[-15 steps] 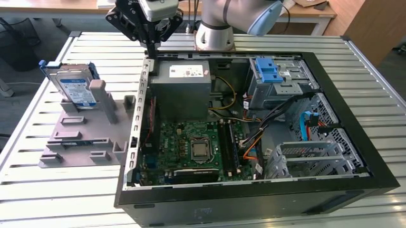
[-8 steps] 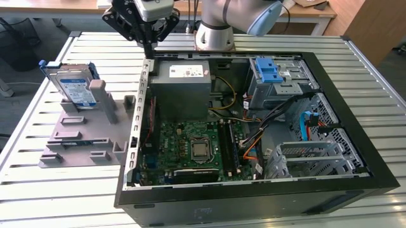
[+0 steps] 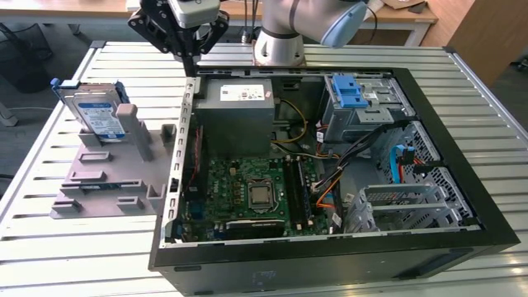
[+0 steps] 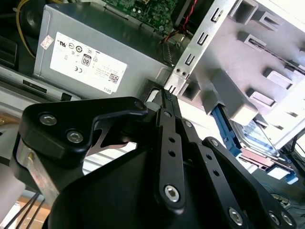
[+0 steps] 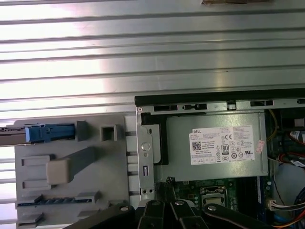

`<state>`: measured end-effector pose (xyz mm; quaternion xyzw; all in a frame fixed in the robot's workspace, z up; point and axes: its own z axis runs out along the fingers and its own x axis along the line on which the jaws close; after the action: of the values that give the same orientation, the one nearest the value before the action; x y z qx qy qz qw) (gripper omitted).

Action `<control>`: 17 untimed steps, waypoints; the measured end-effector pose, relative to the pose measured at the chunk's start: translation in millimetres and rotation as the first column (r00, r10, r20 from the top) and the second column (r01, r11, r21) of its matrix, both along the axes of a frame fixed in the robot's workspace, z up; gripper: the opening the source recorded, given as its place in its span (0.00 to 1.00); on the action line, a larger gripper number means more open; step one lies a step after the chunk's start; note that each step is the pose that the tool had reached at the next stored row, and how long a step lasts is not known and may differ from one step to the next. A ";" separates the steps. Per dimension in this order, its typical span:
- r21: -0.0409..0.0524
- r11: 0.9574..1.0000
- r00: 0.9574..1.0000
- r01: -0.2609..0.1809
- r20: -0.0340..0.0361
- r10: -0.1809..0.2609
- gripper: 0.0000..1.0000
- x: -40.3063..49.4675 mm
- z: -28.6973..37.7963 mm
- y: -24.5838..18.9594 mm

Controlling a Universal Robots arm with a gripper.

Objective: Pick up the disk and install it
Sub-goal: 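Reach for the disk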

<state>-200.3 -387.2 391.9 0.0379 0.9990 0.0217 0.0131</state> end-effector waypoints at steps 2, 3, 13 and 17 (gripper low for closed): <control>0.000 1.000 1.000 0.000 0.000 0.000 0.11 -1.5 -0.1 0.2; 0.000 1.000 1.000 0.000 0.000 0.000 0.11 -2.2 -0.1 0.3; 0.000 1.000 1.000 0.000 0.000 0.000 0.11 -9.4 -0.5 1.3; 0.000 1.000 1.000 0.000 0.000 0.000 0.11 -12.0 -0.7 1.7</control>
<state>-212.3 -385.5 391.2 0.0379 0.9990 0.0217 0.0131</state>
